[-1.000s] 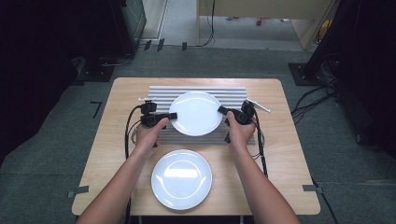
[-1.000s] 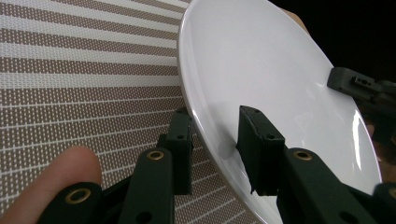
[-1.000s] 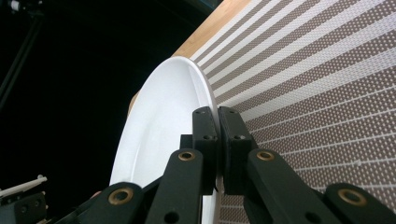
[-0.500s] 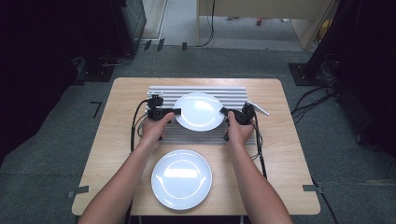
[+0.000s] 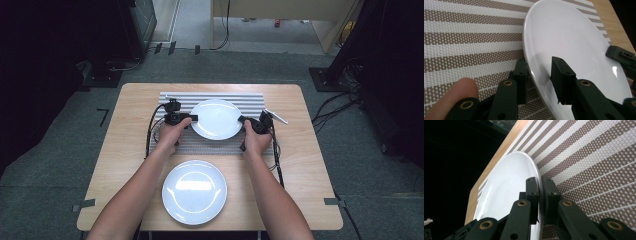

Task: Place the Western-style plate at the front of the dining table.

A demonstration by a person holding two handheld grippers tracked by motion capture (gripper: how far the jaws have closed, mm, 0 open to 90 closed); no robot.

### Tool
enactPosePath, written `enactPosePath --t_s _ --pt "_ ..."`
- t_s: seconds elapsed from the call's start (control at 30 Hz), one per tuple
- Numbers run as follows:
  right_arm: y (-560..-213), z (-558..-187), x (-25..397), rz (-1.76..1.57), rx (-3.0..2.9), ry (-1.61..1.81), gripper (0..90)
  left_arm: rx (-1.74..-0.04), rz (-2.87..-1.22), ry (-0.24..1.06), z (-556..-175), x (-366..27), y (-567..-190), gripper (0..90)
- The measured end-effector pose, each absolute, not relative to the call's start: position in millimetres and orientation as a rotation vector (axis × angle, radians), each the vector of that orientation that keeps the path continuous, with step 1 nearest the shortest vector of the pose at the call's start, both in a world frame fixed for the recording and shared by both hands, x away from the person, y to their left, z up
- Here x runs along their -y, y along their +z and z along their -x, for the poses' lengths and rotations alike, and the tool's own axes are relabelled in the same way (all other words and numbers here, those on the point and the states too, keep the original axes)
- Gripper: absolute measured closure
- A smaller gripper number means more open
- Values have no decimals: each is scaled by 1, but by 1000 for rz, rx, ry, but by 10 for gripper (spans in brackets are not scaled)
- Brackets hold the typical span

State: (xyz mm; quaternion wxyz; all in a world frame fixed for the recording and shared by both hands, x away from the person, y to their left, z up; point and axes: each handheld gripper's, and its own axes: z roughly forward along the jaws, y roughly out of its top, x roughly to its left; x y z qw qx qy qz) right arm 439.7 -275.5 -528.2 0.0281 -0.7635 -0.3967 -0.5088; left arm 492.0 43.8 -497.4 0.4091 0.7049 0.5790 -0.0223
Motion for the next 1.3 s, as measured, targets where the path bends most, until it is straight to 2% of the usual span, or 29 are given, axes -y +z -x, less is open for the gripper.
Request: enactPosePath --t_s 0.53,0.67,0.93,1.03,1.13,1.23,1.3 --pt "-537 -440 258 2375 1353 -1583 825 -1531 -1772 -11 -498 -48 -504 685" --pt "-537 -440 257 2375 1360 -1584 812 -1522 -1791 4 -496 -45 -502 637" --pt "-527 -435 256 2424 1628 -1596 639 -1514 -1843 108 -490 -47 -492 443" --pt "-523 -433 257 2439 1745 -1603 589 -1515 -1826 131 -487 -51 -485 410" --pt "-517 -430 257 2429 1787 -1599 482 -1495 -1823 129 -481 -54 -478 388" --pt "-511 -426 258 2430 1881 -1573 439 -1464 -1831 124 -475 -55 -473 370" --pt "-506 -424 260 2416 1909 -1568 440 -1451 -1833 131 -470 -56 -470 355"
